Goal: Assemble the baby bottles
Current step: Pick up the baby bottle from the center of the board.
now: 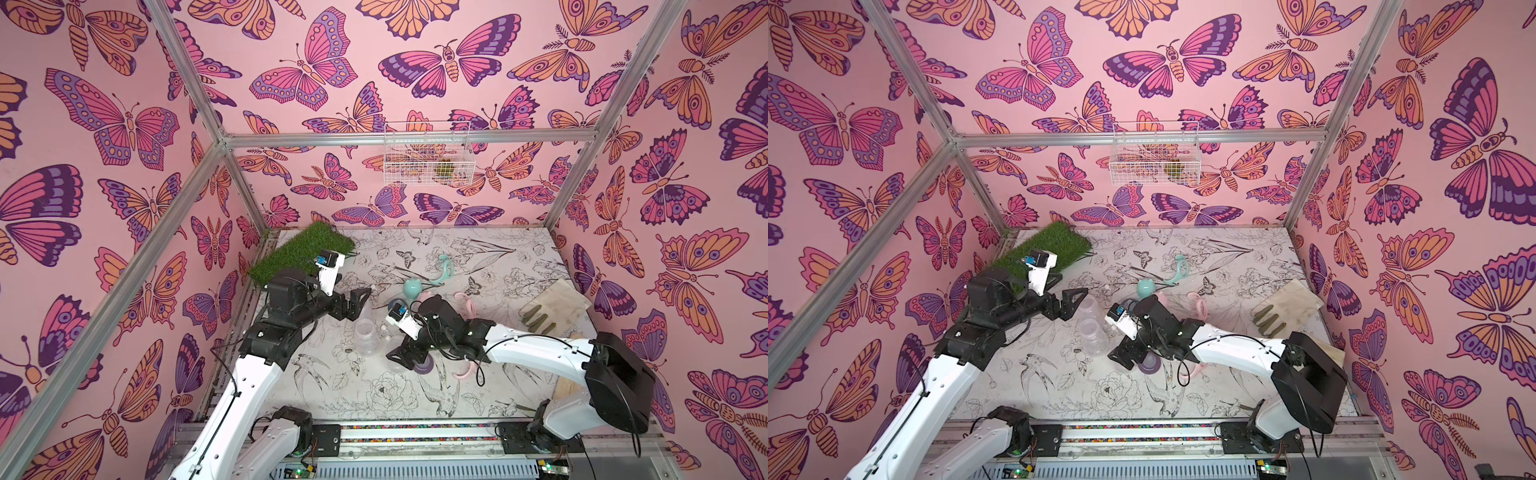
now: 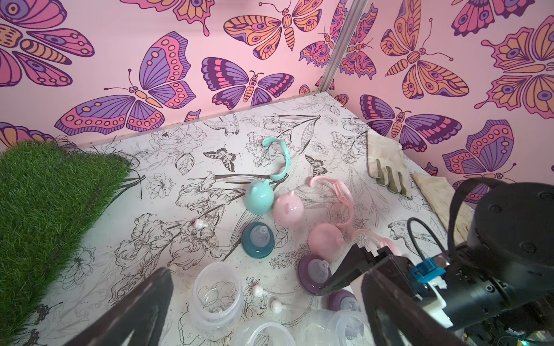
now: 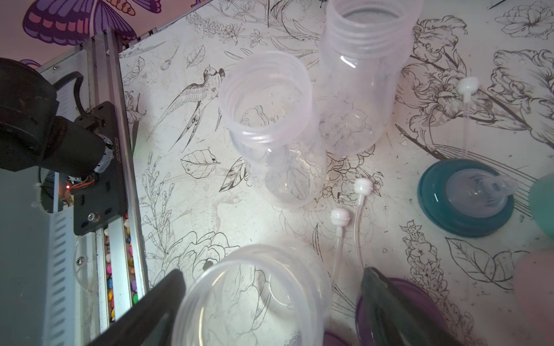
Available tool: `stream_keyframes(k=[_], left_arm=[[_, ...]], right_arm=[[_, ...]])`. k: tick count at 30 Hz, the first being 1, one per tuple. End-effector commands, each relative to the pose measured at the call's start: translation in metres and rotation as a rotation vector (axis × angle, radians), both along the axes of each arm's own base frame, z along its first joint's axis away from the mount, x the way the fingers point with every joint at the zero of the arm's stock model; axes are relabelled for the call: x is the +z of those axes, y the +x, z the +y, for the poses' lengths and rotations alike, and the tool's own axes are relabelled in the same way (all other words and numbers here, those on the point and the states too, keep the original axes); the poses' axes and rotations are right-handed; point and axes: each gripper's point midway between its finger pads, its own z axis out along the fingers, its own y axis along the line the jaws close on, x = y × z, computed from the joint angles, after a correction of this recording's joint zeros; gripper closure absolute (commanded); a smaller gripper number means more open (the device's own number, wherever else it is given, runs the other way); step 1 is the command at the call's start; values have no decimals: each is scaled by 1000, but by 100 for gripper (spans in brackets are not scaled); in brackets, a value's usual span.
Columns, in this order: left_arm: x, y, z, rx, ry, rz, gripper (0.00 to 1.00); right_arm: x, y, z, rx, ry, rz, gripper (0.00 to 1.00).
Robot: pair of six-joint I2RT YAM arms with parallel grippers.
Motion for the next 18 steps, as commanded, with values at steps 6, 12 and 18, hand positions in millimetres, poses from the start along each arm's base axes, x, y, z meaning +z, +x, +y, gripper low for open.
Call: stream_keyframes(k=[6,12,18], left_arm=[[-7,-5,-2,-14,10,16,0],[-7,-5,-2,-11,13,12,0],[-9,-5,-2,-8,19,16,0]], right_arm=[[-20,-1,-3,-3,-71,-21,10],[-22,-1,-3,-6,-83,-26,17],[-15,-3,0,-7,-53,-19,46]])
